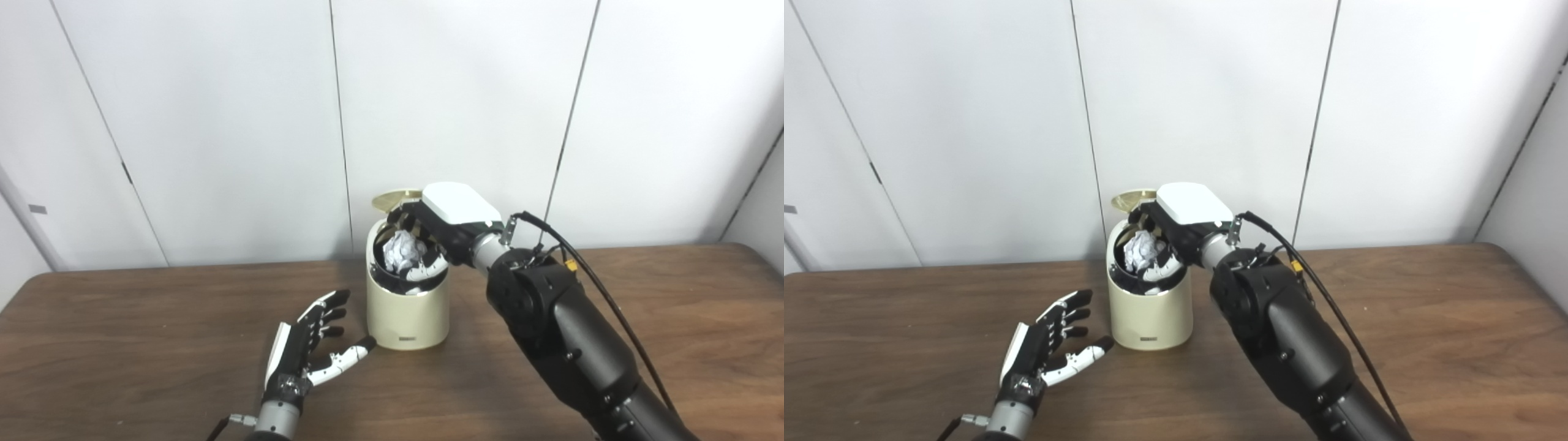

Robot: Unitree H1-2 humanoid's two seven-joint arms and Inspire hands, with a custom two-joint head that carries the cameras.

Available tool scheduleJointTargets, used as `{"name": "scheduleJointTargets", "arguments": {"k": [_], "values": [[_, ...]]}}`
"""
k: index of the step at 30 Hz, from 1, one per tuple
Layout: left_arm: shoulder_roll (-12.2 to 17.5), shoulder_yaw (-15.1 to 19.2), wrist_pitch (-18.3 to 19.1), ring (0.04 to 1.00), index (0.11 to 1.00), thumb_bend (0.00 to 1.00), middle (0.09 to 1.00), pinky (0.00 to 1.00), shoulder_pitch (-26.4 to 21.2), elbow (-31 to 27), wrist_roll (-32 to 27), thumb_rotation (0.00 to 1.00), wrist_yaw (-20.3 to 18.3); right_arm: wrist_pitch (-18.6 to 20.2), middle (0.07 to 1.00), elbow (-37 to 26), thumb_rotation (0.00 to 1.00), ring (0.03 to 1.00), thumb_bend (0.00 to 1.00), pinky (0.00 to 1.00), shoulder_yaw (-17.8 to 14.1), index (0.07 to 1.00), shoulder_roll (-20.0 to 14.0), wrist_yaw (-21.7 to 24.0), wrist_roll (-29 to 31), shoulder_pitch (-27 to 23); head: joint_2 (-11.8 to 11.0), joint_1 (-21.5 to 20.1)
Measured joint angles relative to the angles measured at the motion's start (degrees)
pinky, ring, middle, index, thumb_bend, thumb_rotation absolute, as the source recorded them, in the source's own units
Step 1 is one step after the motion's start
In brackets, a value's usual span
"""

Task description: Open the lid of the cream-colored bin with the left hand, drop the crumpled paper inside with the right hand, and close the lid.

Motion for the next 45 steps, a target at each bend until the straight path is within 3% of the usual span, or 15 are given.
{"name": "scheduleJointTargets", "arguments": {"k": [25,31,36,38,39,41,45], "values": [[0.1,0.0,0.0,0.836,0.862,0.71,0.867,0.75,0.0,-0.3,-0.1,0.18,-0.1,0.1,0.81,-0.4,0.21,0.662,0.9,0.45,-0.1,0.785,-0.1,0.6,-0.1,0.0,0.4,0.2],[0.1,0.0,0.0,0.832,0.861,0.71,0.866,0.74,0.0,-0.6,-0.1,0.18,-0.1,0.1,0.787,-0.4,0.2,0.629,0.9,0.43,-0.2,0.776,-0.1,0.5,-0.1,0.0,0.4,0.3],[0.1,0.0,0.0,0.827,0.857,0.7,0.863,0.75,0.0,-0.6,0.0,0.18,-0.1,-0.1,0.644,-1.2,0.17,0.525,0.8,0.4,-1.8,0.662,0.1,-0.8,1.6,1.1,0.3,0.5],[0.2,0.0,0.0,0.823,0.854,0.7,0.861,0.74,0.0,-0.6,0.1,0.19,-0.1,-0.2,0.58,-2.3,0.14,0.444,0.75,0.33,-2.9,0.615,0.3,-2.1,2.4,2.5,0.3,0.5],[0.2,0.0,0.0,0.824,0.854,0.7,0.861,0.74,0.0,-0.6,0.1,0.19,-0.1,-0.2,0.554,-2.8,0.14,0.421,0.63,0.31,-3.4,0.556,0.4,-2.6,2.7,3.1,0.3,0.4],[0.3,0.0,0.0,0.825,0.851,0.71,0.86,0.74,0.0,-0.6,0.1,0.18,-0.1,-0.2,0.477,-4.1,0.03,0.414,0.54,0.32,-4.7,0.538,0.5,-3.8,3.6,4.4,0.3,0.4],[0.3,0.0,0.0,0.824,0.851,0.71,0.861,0.73,0.0,-0.6,-0.1,0.17,-0.1,-0.2,0.446,-7.6,0.01,0.393,0.52,0.31,-8.0,0.542,0.6,-6.0,5.7,6.5,0.3,0.5]]}}
